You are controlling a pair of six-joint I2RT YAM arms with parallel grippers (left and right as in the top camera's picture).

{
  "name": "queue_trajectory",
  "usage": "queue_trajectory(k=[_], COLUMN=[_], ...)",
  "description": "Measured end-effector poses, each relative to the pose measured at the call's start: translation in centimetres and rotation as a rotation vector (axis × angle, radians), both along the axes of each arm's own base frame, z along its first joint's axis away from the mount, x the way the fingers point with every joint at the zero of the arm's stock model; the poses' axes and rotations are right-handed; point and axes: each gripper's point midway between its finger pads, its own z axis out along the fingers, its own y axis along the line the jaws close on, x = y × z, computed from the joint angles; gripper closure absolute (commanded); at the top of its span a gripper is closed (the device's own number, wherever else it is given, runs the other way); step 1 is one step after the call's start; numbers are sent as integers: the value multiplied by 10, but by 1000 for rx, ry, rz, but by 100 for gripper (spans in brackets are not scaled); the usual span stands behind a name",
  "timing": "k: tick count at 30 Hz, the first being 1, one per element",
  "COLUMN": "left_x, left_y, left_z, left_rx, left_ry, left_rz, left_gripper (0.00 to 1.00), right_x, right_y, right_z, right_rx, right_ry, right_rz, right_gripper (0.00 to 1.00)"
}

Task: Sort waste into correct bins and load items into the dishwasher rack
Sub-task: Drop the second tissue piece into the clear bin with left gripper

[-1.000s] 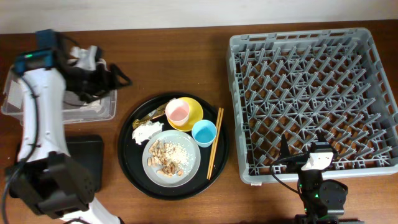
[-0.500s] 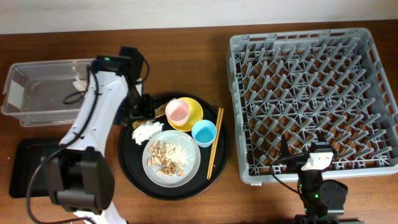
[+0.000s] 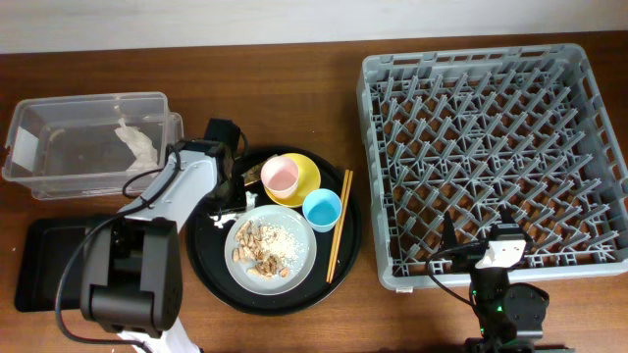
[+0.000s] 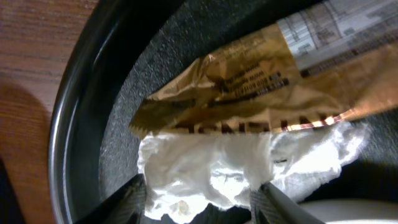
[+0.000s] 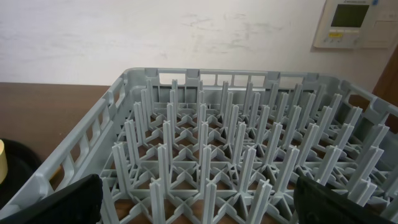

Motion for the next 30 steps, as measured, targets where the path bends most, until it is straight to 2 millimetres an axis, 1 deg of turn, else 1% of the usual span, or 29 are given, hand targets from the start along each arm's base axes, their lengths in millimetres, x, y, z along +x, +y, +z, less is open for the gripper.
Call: queue_trajectory(k=[2,3,6,8,9,11,12,13,15,16,17,18,19,20,21,22,23,24,26,27,28,29,30], left_x=[2,3,1,-12,-22,-30,-32,-31,-26,-21,-12,1,12,23,33,40,49,61,71,74,73,67,64], left_y=[1,0,2,4,6,7,8,8,7,6,4,4,7,13,26,36,50,71,96,114,123,150,160], left_z=[-2,-2,-1,0,4,13,20,35,58,75,95,120,141,157,174,186,197,208,218,224,224,225,226], left_rx=[3,2,9,20,29,36,39,37,28,19,3,-8,-7,-5,1,5,10,23,37,50,61,94,105], left_ry=[-11,-18,-10,49,95,136,147,134,87,37,-46,-166,-271,-360,-449,-509,-576,-649,-719,-752,-754,-761,-761], left_rz=[3,2,2,2,6,13,19,24,28,29,31,34,55,87,136,173,220,283,348,390,413,480,505], left_gripper=[89,99,99,99,99,99,99,99,99,99,99,99,99,99,99,99,99,99,99,99,99,96,84], right_x=[0,0,0,0,0,0,0,0,0,0,0,0,0,0,0,0,0,0,0,0,0,0,0], right_y=[0,0,0,0,0,0,0,0,0,0,0,0,0,0,0,0,0,0,0,0,0,0,0], right_z=[0,0,0,0,0,0,0,0,0,0,0,0,0,0,0,0,0,0,0,0,0,0,0], right_rx=[0,1,0,0,0,0,0,0,0,0,0,0,0,0,0,0,0,0,0,0,0,0,0], right_ry=[0,0,0,0,0,0,0,0,0,0,0,0,-1,0,0,0,0,0,0,0,0,0,-1], right_rz=[0,0,0,0,0,0,0,0,0,0,0,0,0,0,0,0,0,0,0,0,0,0,0], right_gripper=[2,2,2,2,2,2,1,2,1,2,2,2,1,2,2,2,2,2,1,1,2,2,1])
